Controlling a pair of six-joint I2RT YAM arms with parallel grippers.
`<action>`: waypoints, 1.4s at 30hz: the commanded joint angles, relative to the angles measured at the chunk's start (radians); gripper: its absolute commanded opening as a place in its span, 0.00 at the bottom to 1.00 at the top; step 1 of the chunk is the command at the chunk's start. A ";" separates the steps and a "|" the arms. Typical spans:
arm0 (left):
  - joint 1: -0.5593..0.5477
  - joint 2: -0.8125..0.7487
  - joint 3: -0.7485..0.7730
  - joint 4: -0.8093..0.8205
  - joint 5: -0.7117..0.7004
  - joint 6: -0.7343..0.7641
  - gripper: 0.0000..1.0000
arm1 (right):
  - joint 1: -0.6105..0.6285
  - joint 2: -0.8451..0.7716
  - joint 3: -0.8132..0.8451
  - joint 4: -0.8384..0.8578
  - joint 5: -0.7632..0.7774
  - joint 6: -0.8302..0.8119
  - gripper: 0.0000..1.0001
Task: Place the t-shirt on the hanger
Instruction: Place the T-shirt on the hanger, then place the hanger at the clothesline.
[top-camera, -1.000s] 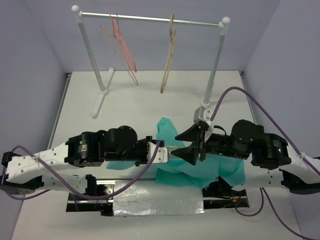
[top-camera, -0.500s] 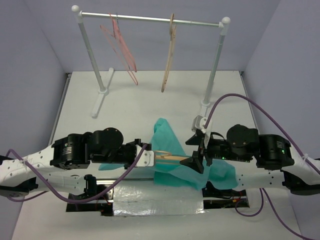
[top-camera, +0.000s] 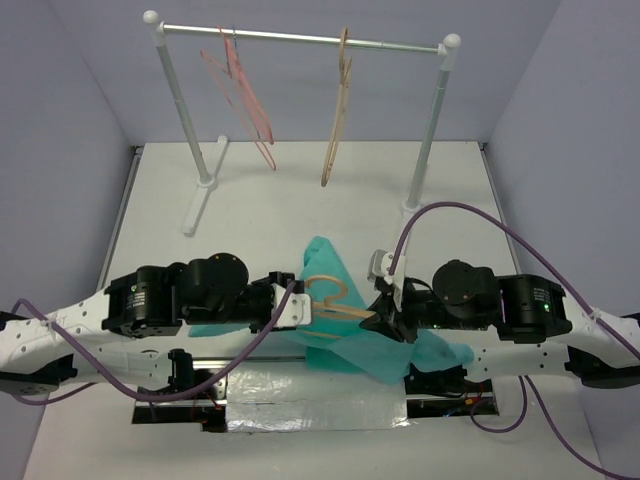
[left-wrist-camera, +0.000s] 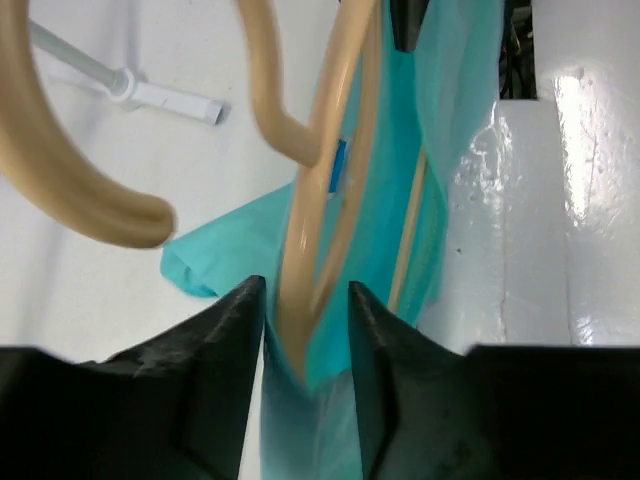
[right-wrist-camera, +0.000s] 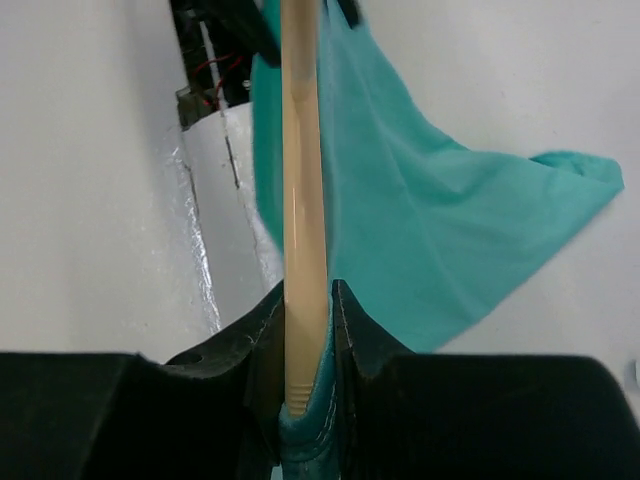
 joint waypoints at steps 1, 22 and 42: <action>-0.004 -0.003 0.057 0.062 -0.133 -0.057 0.53 | -0.022 -0.024 0.000 0.002 0.193 0.122 0.00; -0.006 -0.033 -0.001 0.125 -0.857 -0.518 0.99 | -0.063 0.113 0.055 -0.461 0.707 0.579 0.00; -0.004 -0.170 -0.406 0.539 -1.204 -0.581 0.99 | -0.648 0.670 0.915 -0.268 0.704 0.103 0.00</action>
